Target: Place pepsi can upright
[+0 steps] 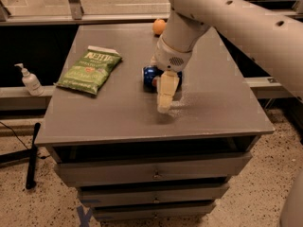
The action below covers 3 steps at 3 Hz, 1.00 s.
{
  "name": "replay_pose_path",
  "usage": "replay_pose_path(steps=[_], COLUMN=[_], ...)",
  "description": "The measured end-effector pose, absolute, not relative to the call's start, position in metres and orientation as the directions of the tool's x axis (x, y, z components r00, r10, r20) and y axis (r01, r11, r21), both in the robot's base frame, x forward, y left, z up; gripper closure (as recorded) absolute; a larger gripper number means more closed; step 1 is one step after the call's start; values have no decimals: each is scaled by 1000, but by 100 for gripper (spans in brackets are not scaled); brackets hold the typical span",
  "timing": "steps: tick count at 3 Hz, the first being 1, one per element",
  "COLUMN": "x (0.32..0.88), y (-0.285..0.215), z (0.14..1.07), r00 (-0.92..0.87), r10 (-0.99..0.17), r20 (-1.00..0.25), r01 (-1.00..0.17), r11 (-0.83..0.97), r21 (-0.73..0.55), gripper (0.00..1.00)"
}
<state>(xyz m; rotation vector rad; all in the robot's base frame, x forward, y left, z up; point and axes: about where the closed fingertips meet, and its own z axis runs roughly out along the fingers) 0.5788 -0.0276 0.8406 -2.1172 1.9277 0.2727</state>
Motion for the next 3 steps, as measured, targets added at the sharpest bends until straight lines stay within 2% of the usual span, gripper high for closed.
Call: replay_pose_path(steps=[2,3], x=[579,585], y=[-8,-9], z=[829,832], r00=[74,66], r10=[-986,-992], r20=[-147,-110], r01=[-996,-996], r11=[-66,-59], r21=[-58,-70], gripper=[0,18])
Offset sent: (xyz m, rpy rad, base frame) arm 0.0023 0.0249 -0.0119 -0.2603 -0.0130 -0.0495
